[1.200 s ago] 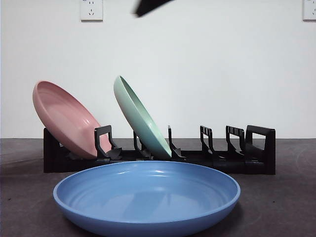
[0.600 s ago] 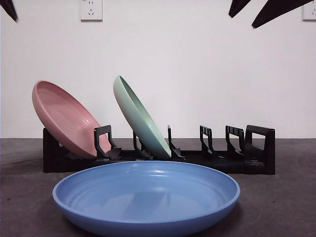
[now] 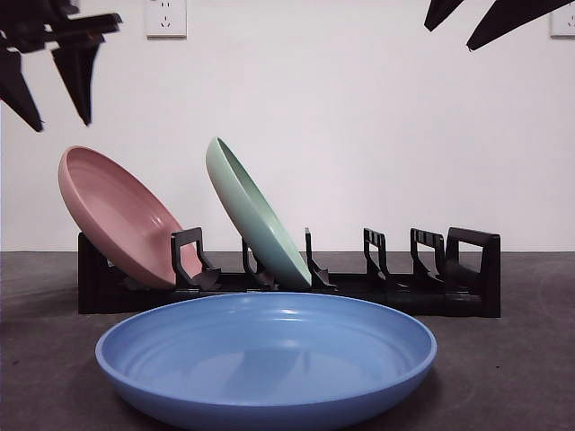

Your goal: Place the plate

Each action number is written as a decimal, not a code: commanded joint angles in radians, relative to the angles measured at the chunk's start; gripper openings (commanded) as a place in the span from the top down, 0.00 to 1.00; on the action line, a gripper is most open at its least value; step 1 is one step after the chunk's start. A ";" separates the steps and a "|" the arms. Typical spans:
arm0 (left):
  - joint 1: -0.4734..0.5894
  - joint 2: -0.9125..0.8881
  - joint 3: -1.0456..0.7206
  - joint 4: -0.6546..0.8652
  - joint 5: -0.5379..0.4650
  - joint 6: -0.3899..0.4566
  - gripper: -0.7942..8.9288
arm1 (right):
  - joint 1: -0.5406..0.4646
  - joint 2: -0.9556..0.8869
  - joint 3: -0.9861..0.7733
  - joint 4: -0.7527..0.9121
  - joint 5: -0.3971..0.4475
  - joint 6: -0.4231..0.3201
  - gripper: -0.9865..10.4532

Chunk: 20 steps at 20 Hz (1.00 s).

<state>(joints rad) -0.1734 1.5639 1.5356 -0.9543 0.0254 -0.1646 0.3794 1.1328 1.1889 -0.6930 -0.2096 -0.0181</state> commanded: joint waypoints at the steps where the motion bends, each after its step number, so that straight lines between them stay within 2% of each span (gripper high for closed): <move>1: -0.015 0.044 0.028 0.023 -0.009 0.022 0.63 | 0.004 0.008 0.010 0.006 -0.002 0.011 0.64; 7: -0.025 0.090 0.028 0.063 -0.079 0.027 0.63 | 0.004 0.008 0.010 0.000 -0.001 0.012 0.64; 15: -0.025 0.109 0.028 0.057 -0.080 0.044 0.68 | 0.004 0.008 0.010 -0.016 -0.001 0.019 0.64; 16: -0.025 0.111 0.027 0.054 -0.080 0.044 0.70 | 0.004 0.008 0.010 -0.021 -0.001 0.019 0.64; 18: -0.025 0.111 0.028 0.050 -0.080 0.044 0.81 | 0.004 0.008 0.010 -0.035 -0.001 0.019 0.64; 20: -0.025 0.111 0.027 0.047 -0.080 0.044 0.86 | 0.004 0.008 0.010 -0.051 -0.001 0.019 0.64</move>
<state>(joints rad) -0.1951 1.6562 1.5364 -0.9096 -0.0498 -0.1303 0.3794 1.1328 1.1889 -0.7498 -0.2096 -0.0097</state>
